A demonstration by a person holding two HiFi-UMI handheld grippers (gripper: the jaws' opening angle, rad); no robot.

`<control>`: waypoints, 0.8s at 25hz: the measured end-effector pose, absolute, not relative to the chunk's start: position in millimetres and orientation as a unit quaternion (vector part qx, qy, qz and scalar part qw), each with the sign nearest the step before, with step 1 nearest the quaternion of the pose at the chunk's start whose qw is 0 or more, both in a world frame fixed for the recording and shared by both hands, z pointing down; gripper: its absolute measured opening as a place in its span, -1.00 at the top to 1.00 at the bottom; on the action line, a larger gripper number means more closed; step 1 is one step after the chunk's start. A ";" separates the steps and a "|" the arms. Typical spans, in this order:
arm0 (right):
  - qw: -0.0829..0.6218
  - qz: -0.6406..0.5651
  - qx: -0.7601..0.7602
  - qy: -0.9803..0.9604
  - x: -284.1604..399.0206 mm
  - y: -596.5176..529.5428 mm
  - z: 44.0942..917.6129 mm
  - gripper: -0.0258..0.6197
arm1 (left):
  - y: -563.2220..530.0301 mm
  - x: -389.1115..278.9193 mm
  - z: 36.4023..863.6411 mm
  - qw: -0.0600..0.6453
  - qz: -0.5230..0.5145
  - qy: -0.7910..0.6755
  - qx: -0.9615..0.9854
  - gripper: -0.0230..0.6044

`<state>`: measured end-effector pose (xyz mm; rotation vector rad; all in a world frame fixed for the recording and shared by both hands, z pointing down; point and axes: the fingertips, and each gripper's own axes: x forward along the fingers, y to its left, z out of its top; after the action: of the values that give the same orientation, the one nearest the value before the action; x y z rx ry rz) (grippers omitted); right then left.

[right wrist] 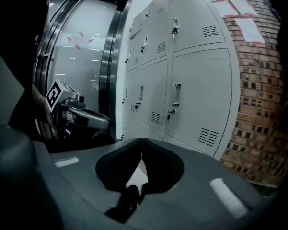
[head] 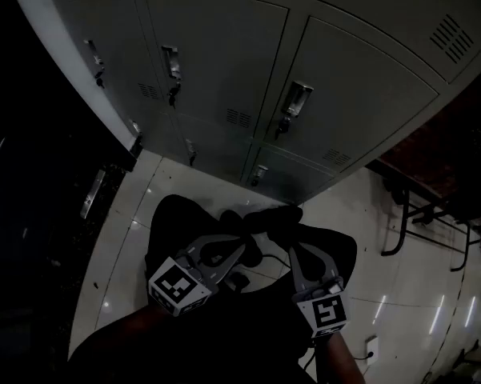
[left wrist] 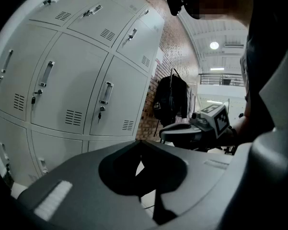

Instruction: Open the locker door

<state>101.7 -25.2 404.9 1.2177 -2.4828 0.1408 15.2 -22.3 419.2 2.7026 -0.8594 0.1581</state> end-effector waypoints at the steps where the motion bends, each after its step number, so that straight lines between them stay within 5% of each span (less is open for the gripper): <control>1: 0.192 0.039 0.429 -0.882 99.0 -29.1 405.0 0.88 | -23.2 13.7 419.7 0.151 0.056 -0.300 0.940 0.89; 20: 0.451 -0.245 0.433 -0.741 58.7 -178.9 417.7 0.78 | -42.3 -14.2 419.9 0.171 0.026 -0.320 0.932 0.89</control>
<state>58.7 -178.9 417.7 1.0706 -1.8308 -0.6045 -14.2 -42.3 419.9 2.6463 -0.9078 0.0724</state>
